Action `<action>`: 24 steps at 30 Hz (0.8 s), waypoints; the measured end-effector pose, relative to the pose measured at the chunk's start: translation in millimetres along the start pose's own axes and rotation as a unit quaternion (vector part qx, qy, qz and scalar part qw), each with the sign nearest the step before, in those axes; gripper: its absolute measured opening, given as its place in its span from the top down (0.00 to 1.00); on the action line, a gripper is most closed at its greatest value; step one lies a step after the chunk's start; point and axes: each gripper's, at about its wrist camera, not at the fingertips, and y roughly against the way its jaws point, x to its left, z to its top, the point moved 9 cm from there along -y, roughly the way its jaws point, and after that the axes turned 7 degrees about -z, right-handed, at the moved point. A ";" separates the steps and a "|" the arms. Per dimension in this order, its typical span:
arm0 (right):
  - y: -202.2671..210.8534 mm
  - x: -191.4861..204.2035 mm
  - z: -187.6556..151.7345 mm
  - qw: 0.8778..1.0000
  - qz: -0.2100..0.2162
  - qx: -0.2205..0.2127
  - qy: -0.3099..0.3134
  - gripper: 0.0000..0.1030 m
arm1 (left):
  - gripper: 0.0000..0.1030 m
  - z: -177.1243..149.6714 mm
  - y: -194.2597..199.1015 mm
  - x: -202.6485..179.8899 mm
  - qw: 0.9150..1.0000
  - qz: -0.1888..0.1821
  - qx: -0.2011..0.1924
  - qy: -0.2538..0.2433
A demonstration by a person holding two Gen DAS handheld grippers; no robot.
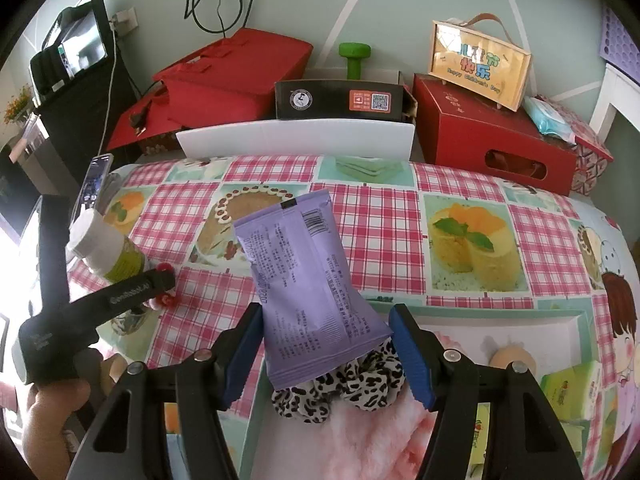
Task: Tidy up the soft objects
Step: 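Carry the purple packet toward the tray with right tool while left tool grasps red toy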
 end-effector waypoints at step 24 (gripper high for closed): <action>14.5 -27.2 -11.0 0.999 -0.011 0.006 -0.032 0.35 | 0.74 -11.6 10.1 -21.9 0.998 -0.058 0.019 -0.029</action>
